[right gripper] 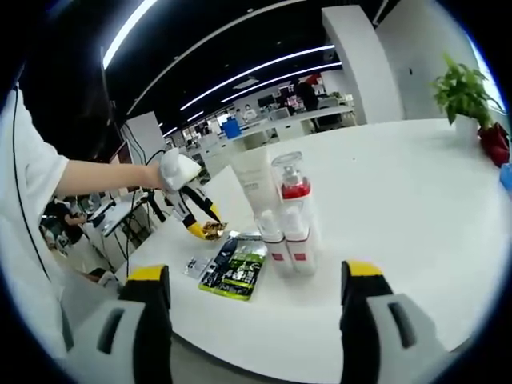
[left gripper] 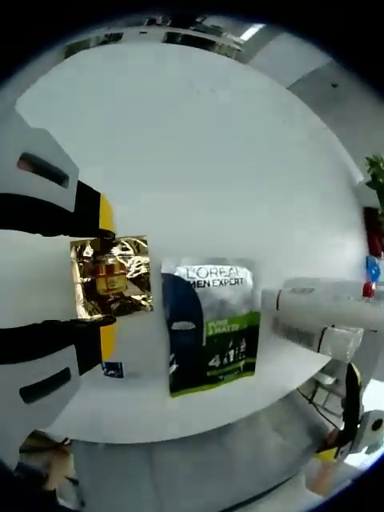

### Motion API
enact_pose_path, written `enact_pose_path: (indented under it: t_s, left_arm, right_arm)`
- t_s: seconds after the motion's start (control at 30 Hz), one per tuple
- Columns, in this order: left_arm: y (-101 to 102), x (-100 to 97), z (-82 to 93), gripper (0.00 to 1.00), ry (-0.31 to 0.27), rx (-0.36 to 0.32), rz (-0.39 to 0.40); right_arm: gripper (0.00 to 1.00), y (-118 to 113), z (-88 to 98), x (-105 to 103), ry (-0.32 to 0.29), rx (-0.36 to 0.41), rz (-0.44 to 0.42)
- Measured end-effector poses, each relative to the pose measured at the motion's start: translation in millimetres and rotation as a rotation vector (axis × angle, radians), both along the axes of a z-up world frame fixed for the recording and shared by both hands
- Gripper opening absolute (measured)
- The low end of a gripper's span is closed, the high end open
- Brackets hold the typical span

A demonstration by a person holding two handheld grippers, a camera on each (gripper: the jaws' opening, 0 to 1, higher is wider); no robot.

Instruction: Arrange the skincare products in the storage area until every visible bottle or jar stands upright without overlapping.

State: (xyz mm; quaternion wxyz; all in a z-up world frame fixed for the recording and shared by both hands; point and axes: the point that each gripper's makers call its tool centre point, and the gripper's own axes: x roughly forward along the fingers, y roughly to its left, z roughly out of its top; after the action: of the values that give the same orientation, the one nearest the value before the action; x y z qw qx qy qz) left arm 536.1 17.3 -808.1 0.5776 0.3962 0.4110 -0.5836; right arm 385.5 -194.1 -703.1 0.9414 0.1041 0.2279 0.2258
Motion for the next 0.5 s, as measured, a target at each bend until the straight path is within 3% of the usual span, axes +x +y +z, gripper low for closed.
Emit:
enact_pose_path:
  t_s: [0.5]
  left_arm:
    - [-0.2, -17.5, -14.7, 0.37, 0.031, -0.002, -0.064]
  right_arm:
    - [0.88, -0.9, -0.7, 0.0, 0.001, -0.006, -0.008]
